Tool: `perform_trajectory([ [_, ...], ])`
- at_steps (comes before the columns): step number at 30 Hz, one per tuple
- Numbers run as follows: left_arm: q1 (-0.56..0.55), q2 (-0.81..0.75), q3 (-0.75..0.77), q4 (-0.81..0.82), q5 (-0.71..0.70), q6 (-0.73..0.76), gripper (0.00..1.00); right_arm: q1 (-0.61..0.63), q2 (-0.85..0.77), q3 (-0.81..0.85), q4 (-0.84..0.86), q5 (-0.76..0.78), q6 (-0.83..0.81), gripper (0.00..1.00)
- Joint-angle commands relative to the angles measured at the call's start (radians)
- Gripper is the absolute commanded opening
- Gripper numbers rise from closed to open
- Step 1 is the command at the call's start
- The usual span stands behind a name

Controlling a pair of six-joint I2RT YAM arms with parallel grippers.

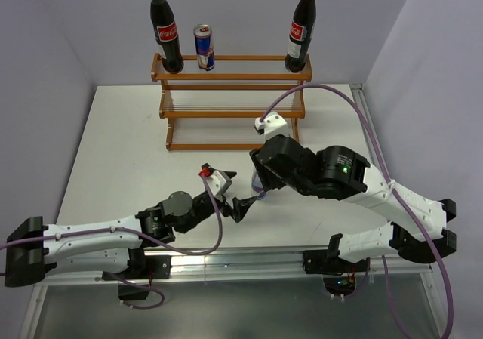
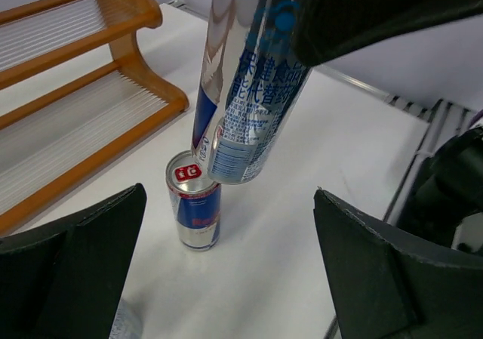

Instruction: Place and organize the beverage onto the shelf

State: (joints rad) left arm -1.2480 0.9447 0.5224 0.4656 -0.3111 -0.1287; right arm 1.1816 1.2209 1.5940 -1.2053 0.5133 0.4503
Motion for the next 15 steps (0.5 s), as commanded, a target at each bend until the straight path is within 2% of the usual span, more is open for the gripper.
perform_trajectory([
  [1,-0.024,0.044,0.065,0.076,-0.089,0.115,1.0,-0.005,0.023,0.099,0.001,0.024,-0.036,0.15],
  [15,-0.027,0.164,0.116,0.14,-0.155,0.201,0.99,0.016,0.034,0.086,0.081,-0.084,-0.03,0.15],
])
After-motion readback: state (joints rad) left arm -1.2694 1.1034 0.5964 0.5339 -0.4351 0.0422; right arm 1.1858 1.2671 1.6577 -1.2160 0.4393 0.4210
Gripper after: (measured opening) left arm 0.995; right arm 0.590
